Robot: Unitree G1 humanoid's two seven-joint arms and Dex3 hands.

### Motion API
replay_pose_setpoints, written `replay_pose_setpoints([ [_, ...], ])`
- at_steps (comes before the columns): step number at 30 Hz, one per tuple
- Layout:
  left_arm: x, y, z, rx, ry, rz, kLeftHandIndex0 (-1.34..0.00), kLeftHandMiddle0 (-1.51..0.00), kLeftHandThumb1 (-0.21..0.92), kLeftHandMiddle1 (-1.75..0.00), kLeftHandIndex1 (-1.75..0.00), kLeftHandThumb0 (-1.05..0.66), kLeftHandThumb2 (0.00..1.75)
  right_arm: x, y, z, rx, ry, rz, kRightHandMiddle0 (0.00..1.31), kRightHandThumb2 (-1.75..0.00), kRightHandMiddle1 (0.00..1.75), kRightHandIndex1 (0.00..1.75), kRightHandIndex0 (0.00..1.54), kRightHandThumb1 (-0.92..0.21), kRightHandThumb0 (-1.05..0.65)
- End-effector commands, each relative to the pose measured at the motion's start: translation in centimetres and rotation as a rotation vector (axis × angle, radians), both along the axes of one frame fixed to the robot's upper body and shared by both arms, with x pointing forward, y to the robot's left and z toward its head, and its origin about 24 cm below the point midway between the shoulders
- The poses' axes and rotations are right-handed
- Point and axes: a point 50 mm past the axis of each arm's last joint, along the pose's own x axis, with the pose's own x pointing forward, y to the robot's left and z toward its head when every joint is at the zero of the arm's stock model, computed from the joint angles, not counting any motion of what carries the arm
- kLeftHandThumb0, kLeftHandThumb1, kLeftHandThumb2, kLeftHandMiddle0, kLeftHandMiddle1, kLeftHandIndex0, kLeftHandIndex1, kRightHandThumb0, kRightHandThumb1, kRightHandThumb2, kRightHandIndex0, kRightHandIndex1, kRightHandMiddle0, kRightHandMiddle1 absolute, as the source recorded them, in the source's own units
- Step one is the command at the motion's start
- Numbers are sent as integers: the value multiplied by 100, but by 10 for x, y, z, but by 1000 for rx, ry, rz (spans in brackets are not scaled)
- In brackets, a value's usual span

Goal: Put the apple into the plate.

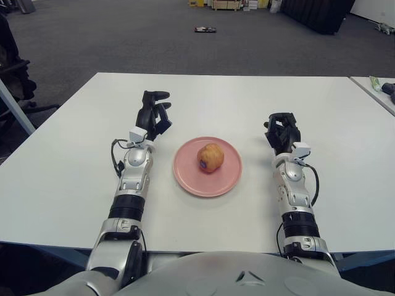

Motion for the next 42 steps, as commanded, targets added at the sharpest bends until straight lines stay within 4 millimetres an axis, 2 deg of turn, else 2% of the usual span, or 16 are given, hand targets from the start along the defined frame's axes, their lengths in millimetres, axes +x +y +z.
replay_pose_setpoints([
  [1, -2, 5, -12, -21, 43, 43, 0, -24, 92, -142, -174, -58, 104, 3, -1, 2, -24, -9, 8, 21, -57, 175, 142, 45, -89, -35],
  [7, -3, 4, -22, -31, 50, 71, -3, -28, 92, -146, -175, -55, 105, 0, -2, -9, -20, 29, -2, 22, -58, 175, 143, 45, -88, -35],
  [8, -3, 4, -23, -31, 49, 72, -9, -31, 92, -144, -175, -48, 86, 0, -2, -10, -18, 33, -4, 22, -59, 175, 143, 45, -88, -35],
  [10, -4, 3, -24, -33, 44, 77, -14, -34, 92, -141, -175, -41, 70, 0, -3, -11, -18, 48, -18, 22, -60, 175, 144, 45, -87, -35],
  [12, -4, 3, -26, -36, 40, 80, -17, -36, 92, -140, -175, -38, 60, 0, -3, -13, -19, 56, -26, 23, -62, 175, 145, 44, -86, -36],
  [15, -6, 3, -29, -52, 34, 87, -19, -36, 92, -138, -175, -36, 55, -1, -3, -17, -14, 72, -40, 23, -63, 175, 146, 44, -85, -36],
  [23, -13, 8, -37, -76, 54, 116, -19, -33, 92, -141, -175, -35, 53, -3, -5, -22, -24, 72, -56, 25, -66, 175, 147, 43, -82, -36],
  [31, -18, 12, -44, -76, 78, 135, -19, -32, 92, -150, -175, -35, 53, -4, -7, -27, -21, 74, -59, 29, -77, 175, 150, 44, -75, -37],
  [37, -21, 14, -48, -68, 90, 144, -20, -35, 92, -154, -175, -35, 53, -4, -7, -31, -4, 82, -61, 27, -72, 175, 145, 45, -79, -37],
  [42, -24, 15, -52, -44, 116, 142, -23, -38, 87, -157, -175, -36, 61, -6, -6, -33, -4, 78, -60, 25, -68, 175, 144, 45, -81, -36],
])
